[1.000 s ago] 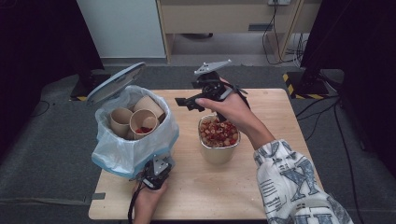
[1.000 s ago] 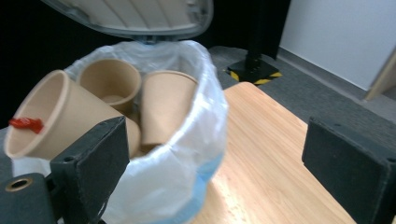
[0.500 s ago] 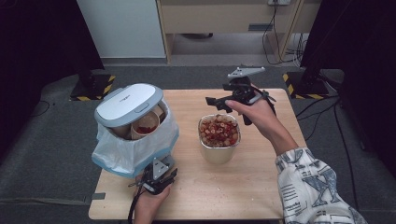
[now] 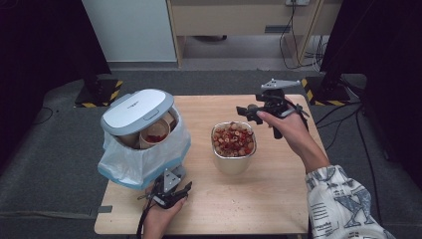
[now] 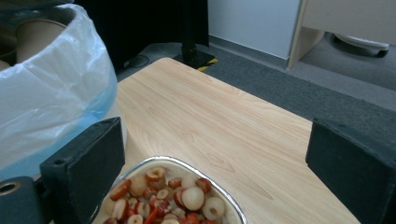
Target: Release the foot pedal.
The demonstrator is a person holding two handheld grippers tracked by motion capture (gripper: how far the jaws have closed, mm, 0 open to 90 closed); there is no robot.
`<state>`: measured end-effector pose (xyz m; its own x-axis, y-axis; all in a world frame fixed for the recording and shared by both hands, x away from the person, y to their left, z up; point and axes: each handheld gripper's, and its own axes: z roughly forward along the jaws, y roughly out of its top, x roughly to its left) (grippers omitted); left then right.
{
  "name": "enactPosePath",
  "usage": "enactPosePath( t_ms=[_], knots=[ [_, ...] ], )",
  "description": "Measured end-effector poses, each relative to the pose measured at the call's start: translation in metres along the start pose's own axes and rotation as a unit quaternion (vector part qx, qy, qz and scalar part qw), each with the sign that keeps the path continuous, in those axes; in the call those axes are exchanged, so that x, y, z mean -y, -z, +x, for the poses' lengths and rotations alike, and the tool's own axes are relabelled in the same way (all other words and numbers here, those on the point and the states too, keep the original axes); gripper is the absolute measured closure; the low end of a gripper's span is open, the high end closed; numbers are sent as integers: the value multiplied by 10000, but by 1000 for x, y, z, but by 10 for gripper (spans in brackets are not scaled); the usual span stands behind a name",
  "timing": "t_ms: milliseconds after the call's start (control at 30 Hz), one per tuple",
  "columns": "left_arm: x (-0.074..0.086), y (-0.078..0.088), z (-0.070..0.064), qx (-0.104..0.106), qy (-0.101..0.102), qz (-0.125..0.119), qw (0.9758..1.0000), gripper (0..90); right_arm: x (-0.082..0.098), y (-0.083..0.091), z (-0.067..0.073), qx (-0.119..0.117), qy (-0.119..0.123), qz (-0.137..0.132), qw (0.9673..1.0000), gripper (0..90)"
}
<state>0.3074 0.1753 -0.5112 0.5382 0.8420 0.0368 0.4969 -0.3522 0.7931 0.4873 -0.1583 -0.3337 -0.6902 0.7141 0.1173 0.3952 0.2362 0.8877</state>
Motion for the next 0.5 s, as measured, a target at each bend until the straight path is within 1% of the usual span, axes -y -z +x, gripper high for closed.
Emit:
enactPosePath(
  t_ms=[33, 100, 133, 167, 233, 300, 333, 367, 500],
  knots=[
    [0, 0, 0, 10, -5, 6, 10000, 473, 3, 1, -2, 35, 6, 3, 10000, 48],
    [0, 0, 0, 11, -17, 5, 10000, 458, 9, 5, -4, 187, -12, -14, 9998, 46],
    [0, 0, 0, 11, -17, 5, 10000, 452, 9, 5, -4, 187, -12, -14, 9998, 46],
    [0, 0, 0, 36, -14, 2, 10000, 448, 15, 10, -8, 325, -41, -65, 9994, 44],
    [0, -1, -1, 47, 12, 3, 10000, 430, 23, 14, -11, 444, -82, -101, 9989, 45],
    [0, -1, -1, 66, 5, 23, 10000, 415, 33, 20, -15, 613, -153, -103, 9979, 44],
    [0, -1, -1, 66, 5, 23, 10000, 409, 33, 20, -15, 613, -153, -103, 9979, 44],
    [0, -1, -1, 81, -10, 33, 10000, 404, 43, 24, -20, 753, -224, -110, 9969, 43],
    [-1, -2, -1, 113, -26, 44, 9999, 387, 65, 31, -26, 978, -362, -88, 9945, 44]
  ],
)
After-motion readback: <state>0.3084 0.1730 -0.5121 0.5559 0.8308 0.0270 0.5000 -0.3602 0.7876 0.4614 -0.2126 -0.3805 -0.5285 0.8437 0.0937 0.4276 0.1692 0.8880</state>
